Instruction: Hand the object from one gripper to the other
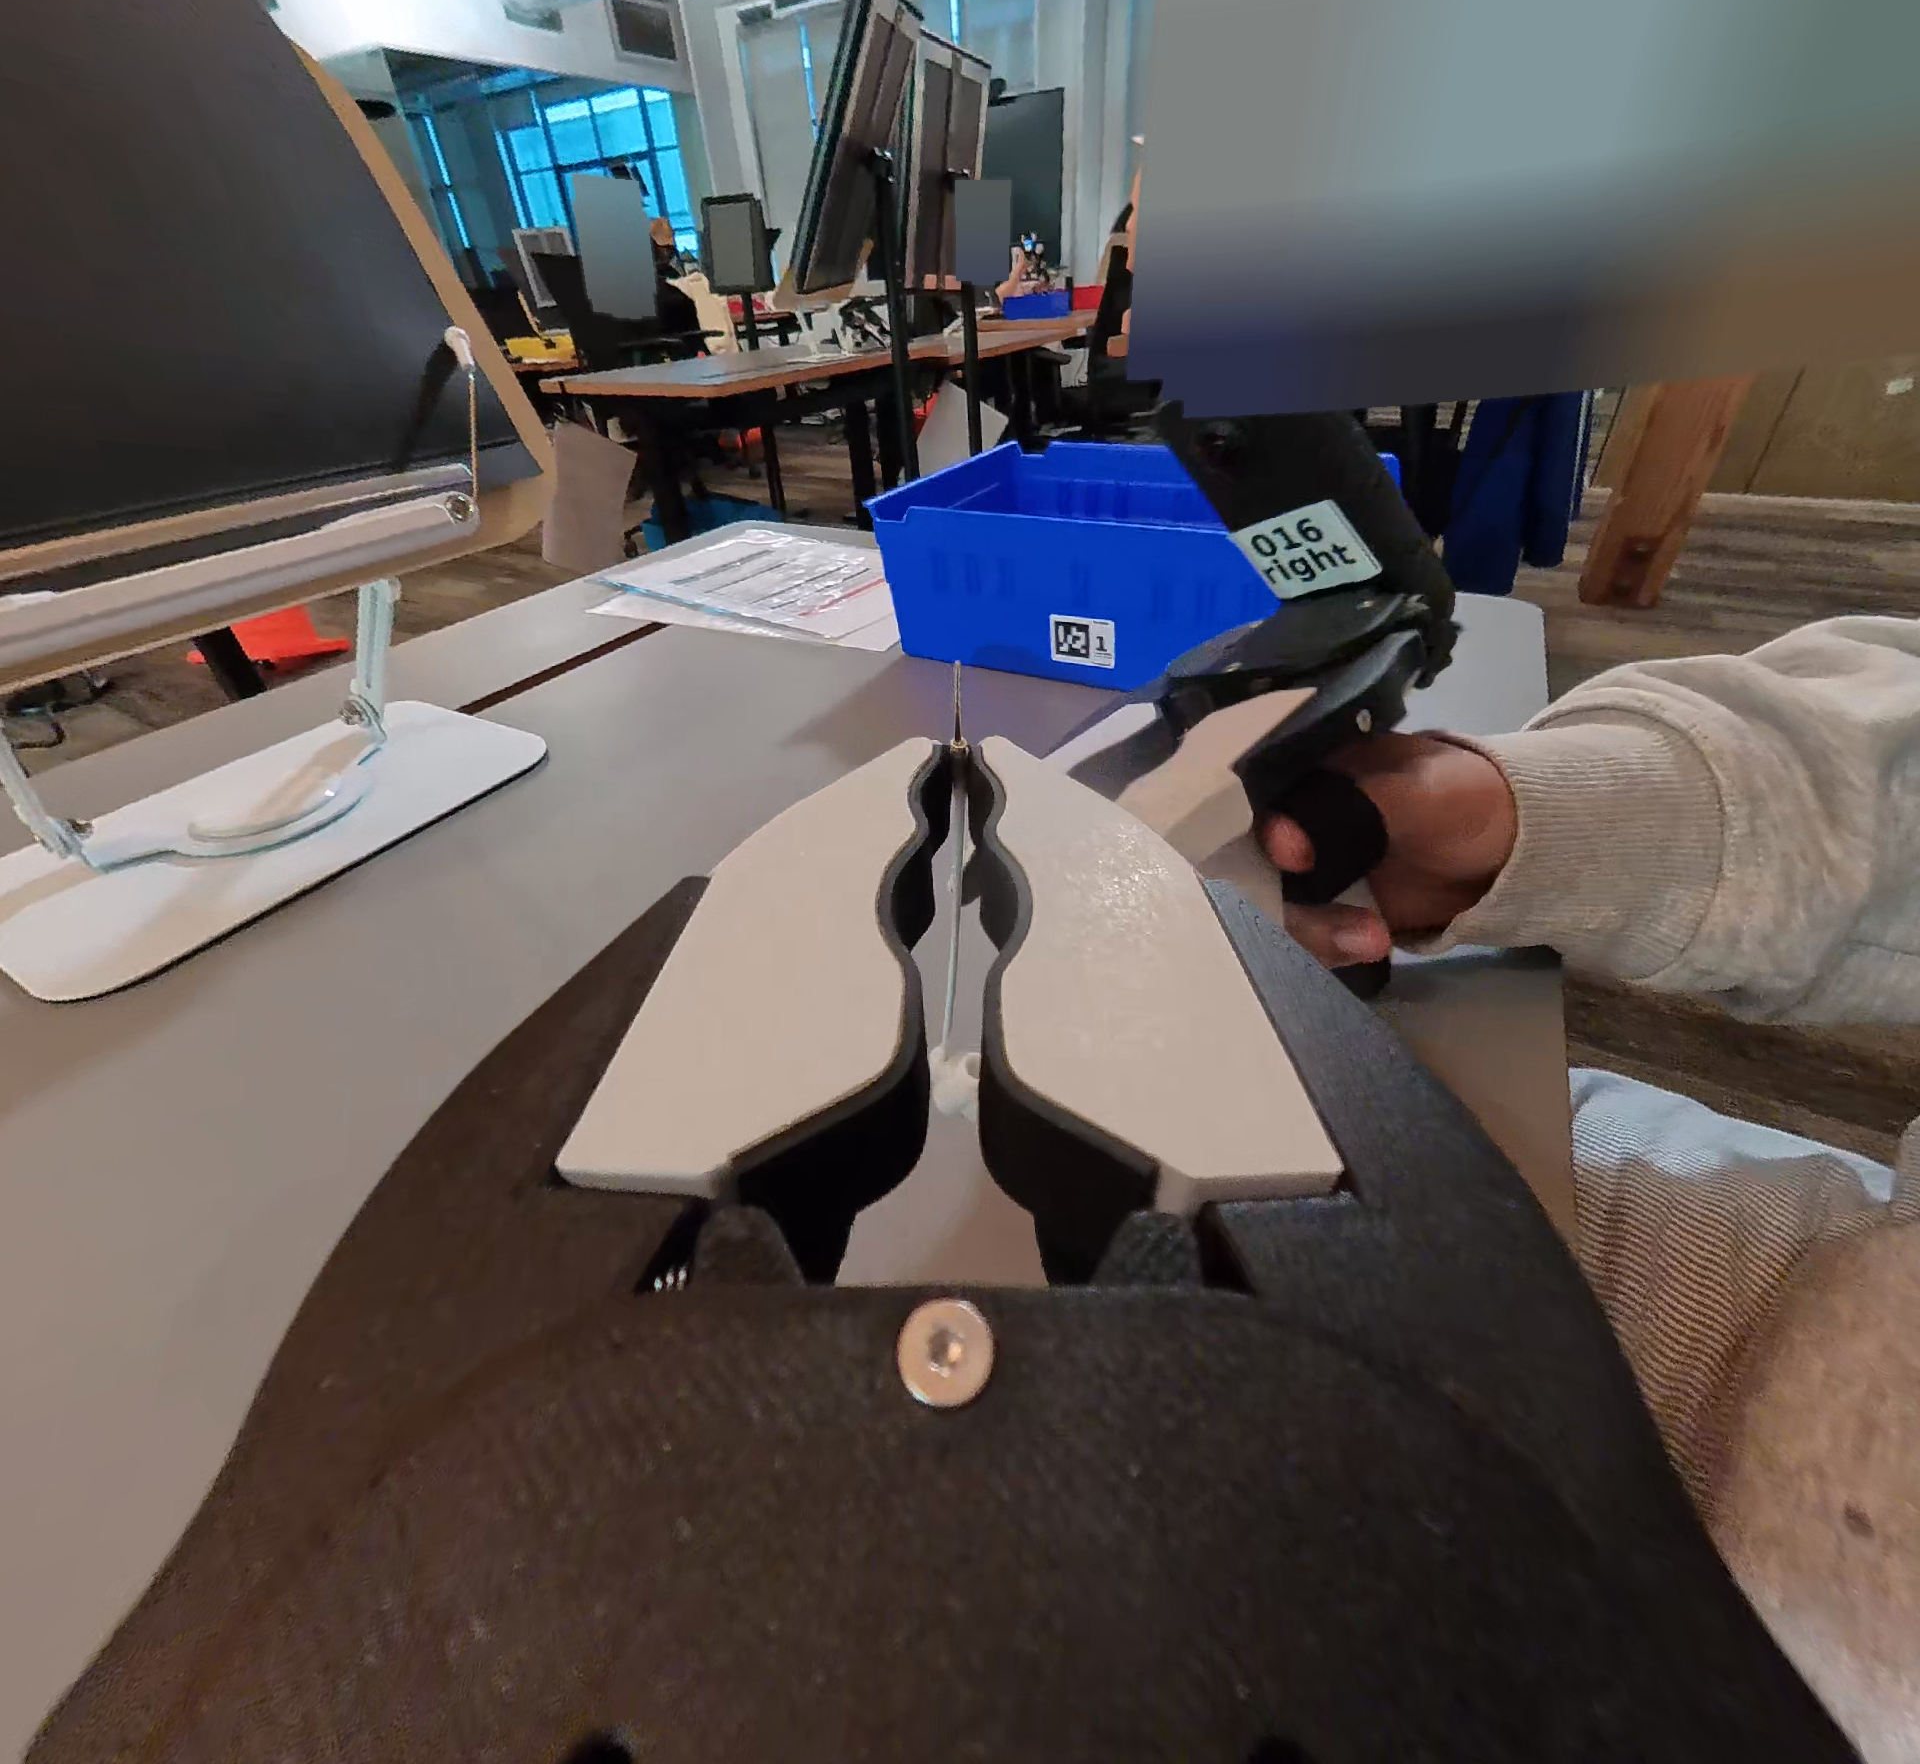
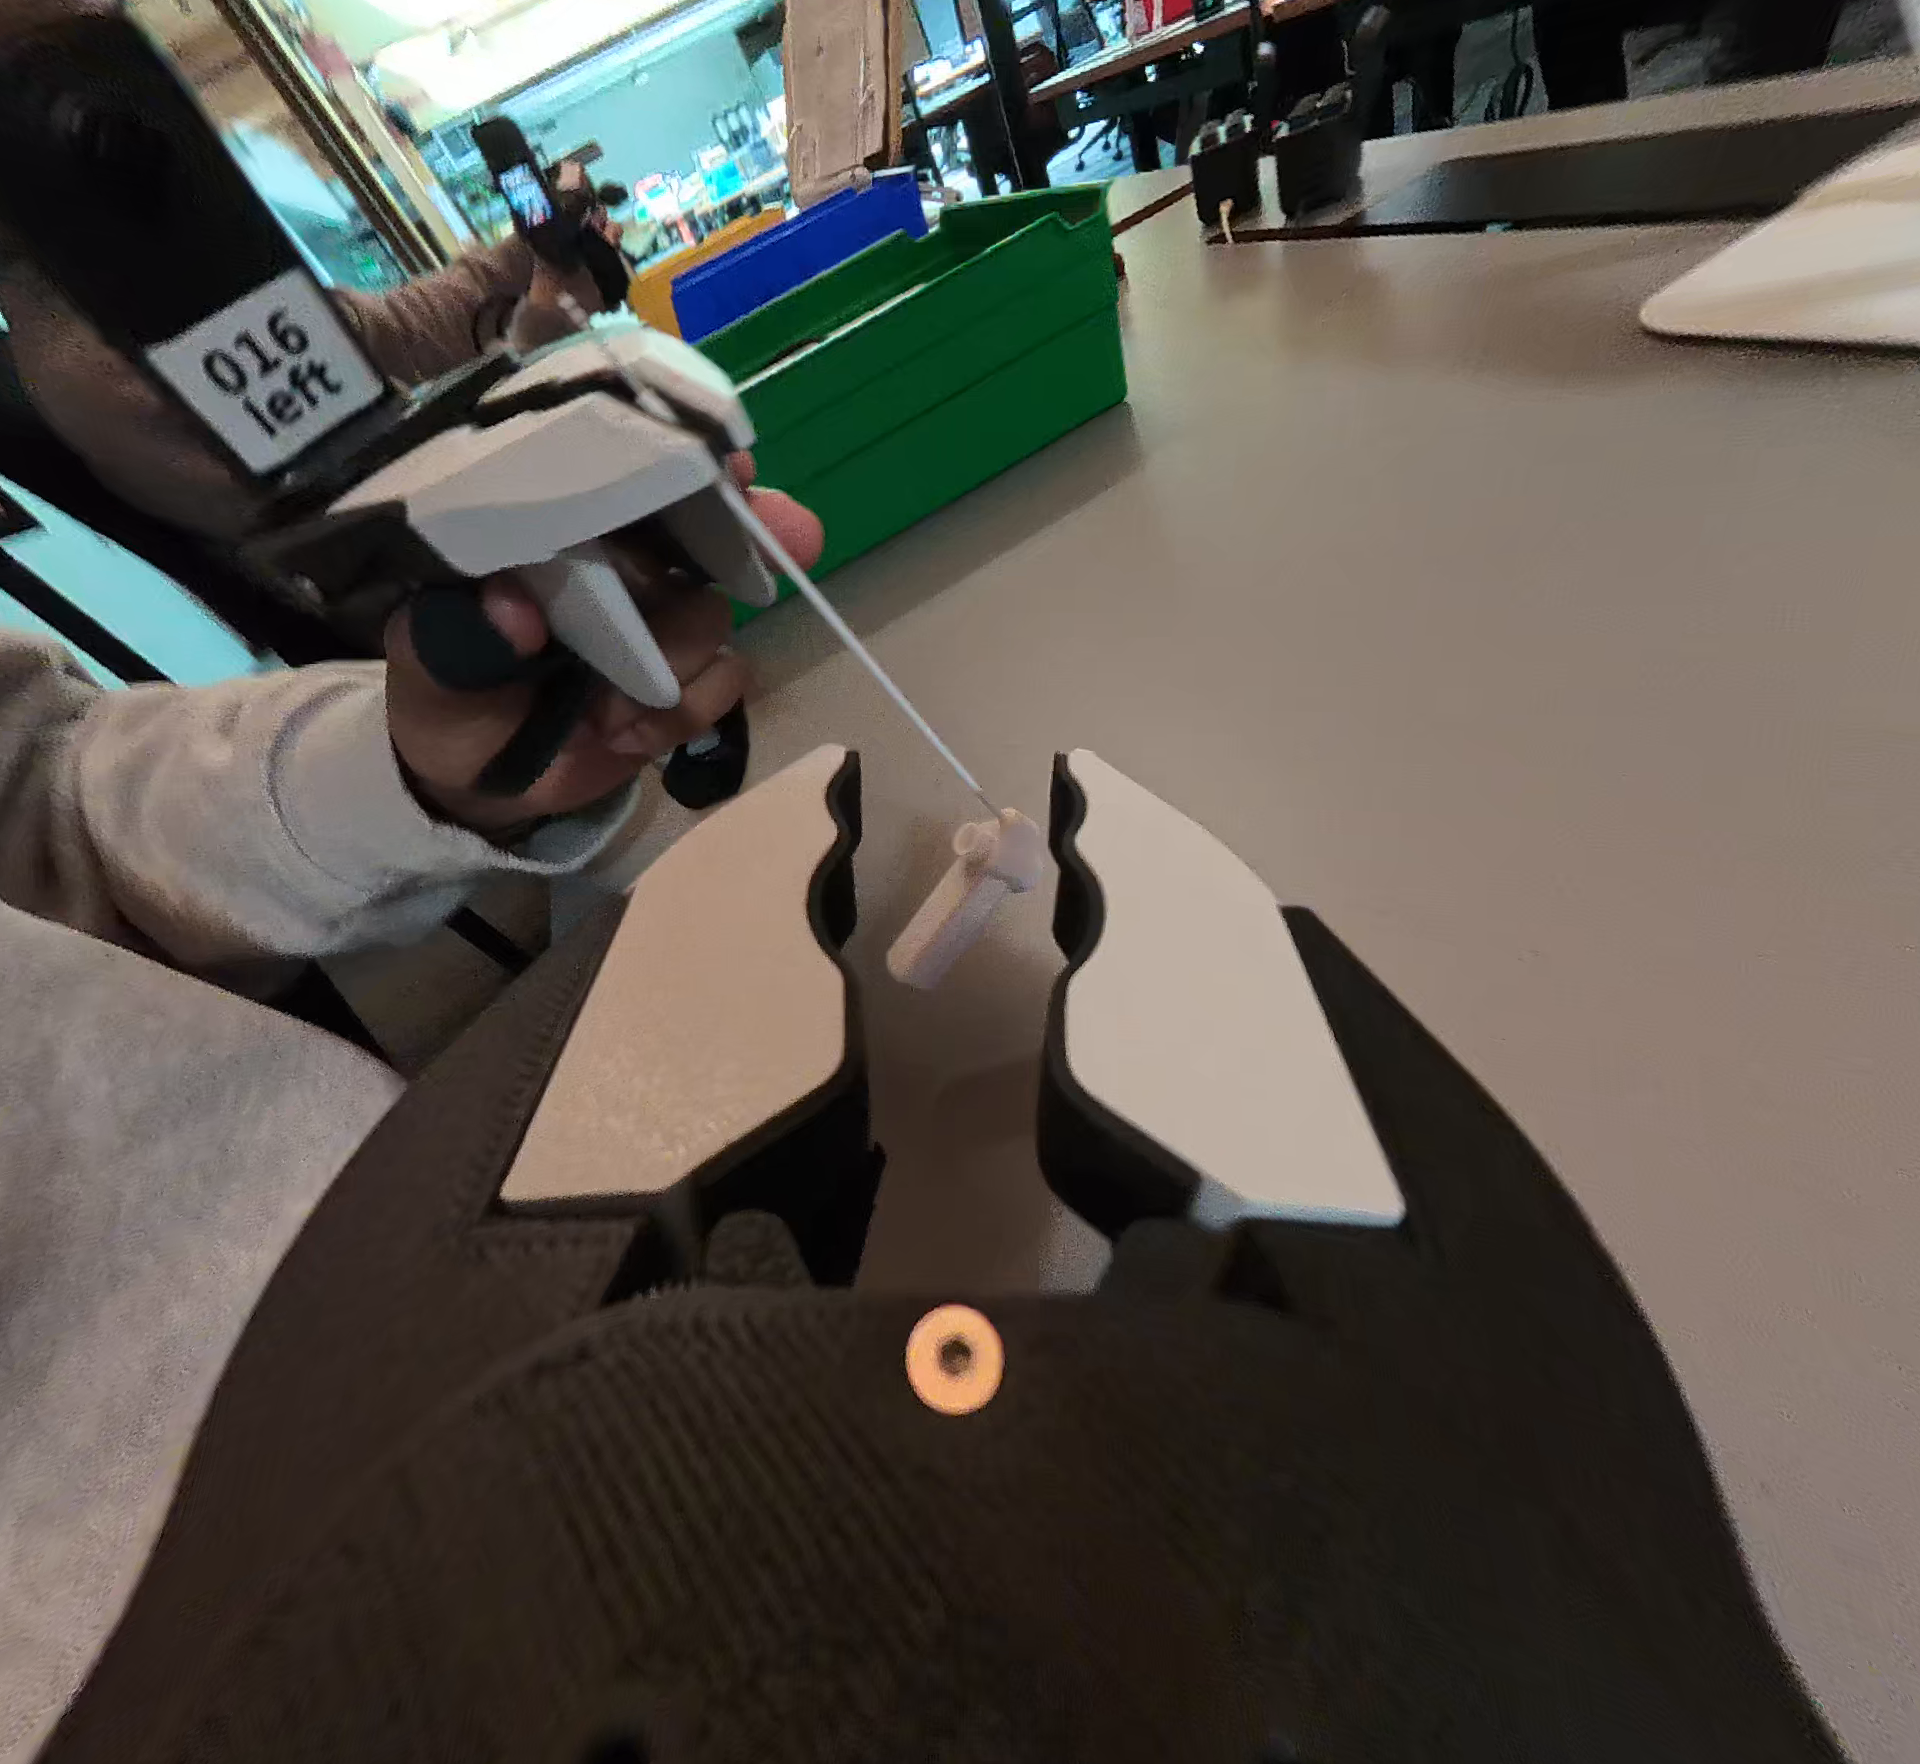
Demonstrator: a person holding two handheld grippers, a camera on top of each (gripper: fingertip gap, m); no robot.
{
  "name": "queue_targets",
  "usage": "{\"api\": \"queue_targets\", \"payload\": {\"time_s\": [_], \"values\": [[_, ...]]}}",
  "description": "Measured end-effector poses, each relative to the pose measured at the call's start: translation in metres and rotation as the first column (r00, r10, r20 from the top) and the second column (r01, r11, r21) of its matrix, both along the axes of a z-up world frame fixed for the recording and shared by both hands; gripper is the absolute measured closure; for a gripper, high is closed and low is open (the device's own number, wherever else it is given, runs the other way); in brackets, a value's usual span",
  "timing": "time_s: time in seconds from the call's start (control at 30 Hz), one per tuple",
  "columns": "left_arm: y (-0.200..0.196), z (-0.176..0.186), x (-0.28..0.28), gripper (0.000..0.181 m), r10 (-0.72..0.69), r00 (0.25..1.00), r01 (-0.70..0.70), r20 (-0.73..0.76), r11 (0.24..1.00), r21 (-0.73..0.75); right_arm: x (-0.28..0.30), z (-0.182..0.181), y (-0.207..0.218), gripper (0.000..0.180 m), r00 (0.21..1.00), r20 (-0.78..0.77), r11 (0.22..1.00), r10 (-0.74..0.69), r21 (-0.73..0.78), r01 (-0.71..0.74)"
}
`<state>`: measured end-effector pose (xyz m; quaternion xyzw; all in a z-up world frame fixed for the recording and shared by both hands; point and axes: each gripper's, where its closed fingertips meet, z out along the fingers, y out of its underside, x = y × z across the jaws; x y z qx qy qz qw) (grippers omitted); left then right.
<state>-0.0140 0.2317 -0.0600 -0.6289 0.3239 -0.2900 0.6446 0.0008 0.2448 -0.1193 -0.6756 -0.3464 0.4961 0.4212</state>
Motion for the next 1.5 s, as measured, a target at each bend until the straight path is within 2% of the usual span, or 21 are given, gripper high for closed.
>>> {"api": "queue_targets", "payload": {"time_s": [0.17, 0.37, 0.7, 0.93, 0.97, 1.1, 1.23, 1.4, 1.5], "values": [[-0.002, -0.003, 0.004, 0.178, -0.050, 0.998, 0.052, 0.032, 0.997, -0.063, -0.006, 0.000, -0.010, 0.156, 0.997, 0.073, 0.989, 0.008, 0.148, -0.018], [-0.005, -0.005, 0.008, 0.178, -0.105, 0.992, 0.113, 0.068, 0.985, -0.128, -0.008, 0.000, -0.015, 0.163, 0.995, 0.099, 0.973, 0.016, 0.228, -0.038], [-0.007, -0.008, 0.011, 0.178, -0.158, 0.977, 0.188, 0.146, 0.957, -0.220, -0.011, -0.001, -0.021, 0.175, 0.992, 0.120, 0.963, 0.038, 0.260, -0.069], [-0.004, -0.009, 0.010, 0.178, -0.140, 0.977, 0.175, 0.164, 0.958, -0.225, -0.014, -0.001, -0.027, 0.178, 0.990, 0.117, 0.966, 0.078, 0.236, -0.104], [-0.002, -0.010, 0.009, 0.176, -0.128, 0.978, 0.164, 0.166, 0.961, -0.222, -0.014, 0.000, -0.027, 0.178, 0.991, 0.104, 0.970, 0.085, 0.219, -0.106], [0.004, -0.013, 0.007, 0.148, -0.090, 0.981, 0.129, 0.170, 0.963, -0.237, -0.009, 0.009, -0.022, 0.178, 0.996, 0.022, 0.985, 0.084, 0.147, -0.086], [0.005, -0.017, 0.007, 0.145, -0.096, 0.978, 0.143, 0.187, 0.955, -0.260, 0.000, 0.019, -0.010, 0.178, 0.995, -0.085, 0.997, 0.052, 0.057, -0.047], [-0.002, -0.032, 0.017, 0.146, -0.203, 0.954, 0.271, 0.222, 0.900, -0.341, 0.012, 0.030, 0.001, 0.178, 0.981, -0.193, 1.000, 0.016, -0.022, -0.021], [-0.010, -0.041, 0.027, 0.121, -0.274, 0.931, 0.351, 0.241, 0.853, -0.386, 0.016, 0.034, 0.004, 0.178, 0.972, -0.236, 0.998, 0.006, -0.052, -0.019]]}}
